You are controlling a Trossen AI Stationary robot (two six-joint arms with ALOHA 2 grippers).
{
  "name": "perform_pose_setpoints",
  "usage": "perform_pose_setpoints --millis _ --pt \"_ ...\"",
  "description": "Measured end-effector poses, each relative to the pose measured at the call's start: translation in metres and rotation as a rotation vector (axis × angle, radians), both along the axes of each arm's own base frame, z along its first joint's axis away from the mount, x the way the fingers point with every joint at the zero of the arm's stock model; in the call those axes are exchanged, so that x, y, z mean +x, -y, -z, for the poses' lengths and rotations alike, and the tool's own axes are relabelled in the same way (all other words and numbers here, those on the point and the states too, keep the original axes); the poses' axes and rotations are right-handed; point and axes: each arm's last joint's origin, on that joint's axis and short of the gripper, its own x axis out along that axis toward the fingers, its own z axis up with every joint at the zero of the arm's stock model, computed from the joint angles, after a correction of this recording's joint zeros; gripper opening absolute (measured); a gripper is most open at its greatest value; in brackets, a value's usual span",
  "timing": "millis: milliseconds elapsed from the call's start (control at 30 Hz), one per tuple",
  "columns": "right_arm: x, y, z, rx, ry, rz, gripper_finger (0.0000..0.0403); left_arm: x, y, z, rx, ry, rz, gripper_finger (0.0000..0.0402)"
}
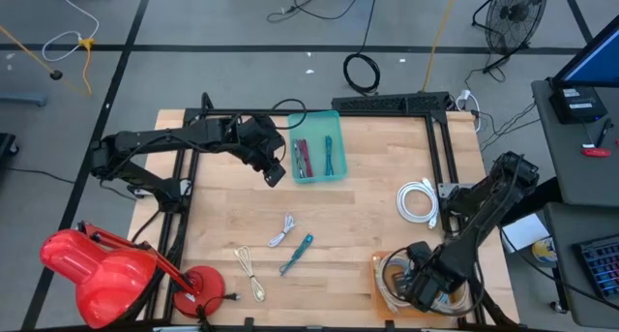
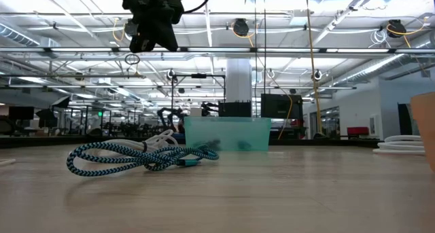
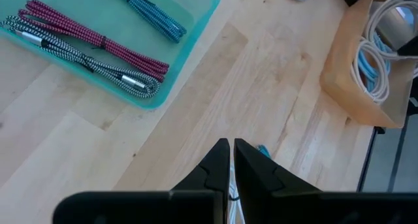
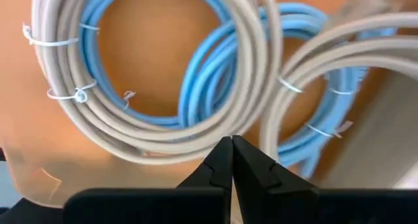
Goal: Pick & Place USB Port
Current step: Put the right brown charger cable into the orange bin
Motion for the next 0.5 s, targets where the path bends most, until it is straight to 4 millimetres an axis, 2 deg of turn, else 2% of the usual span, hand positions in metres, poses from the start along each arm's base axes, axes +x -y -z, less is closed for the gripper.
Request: perform_pose_setpoints --millis 167,300,500 --pt "-0.003 0.003 -0.021 -0.054 -0.048 0.000 0.0000 0.000 0.000 0.000 0.005 -0.001 -0.003 0.0024" --pt "-0.001 0.000 -0.037 -0.022 -0.052 -0.007 0.0000 0.000 0.000 0.000 0.004 -0.001 -0.004 0.0024" --pt "0.005 -0.007 -0.046 0.049 0.029 -0.041 0.0000 0.000 0.000 0.000 0.009 -0.001 0.002 0.0024"
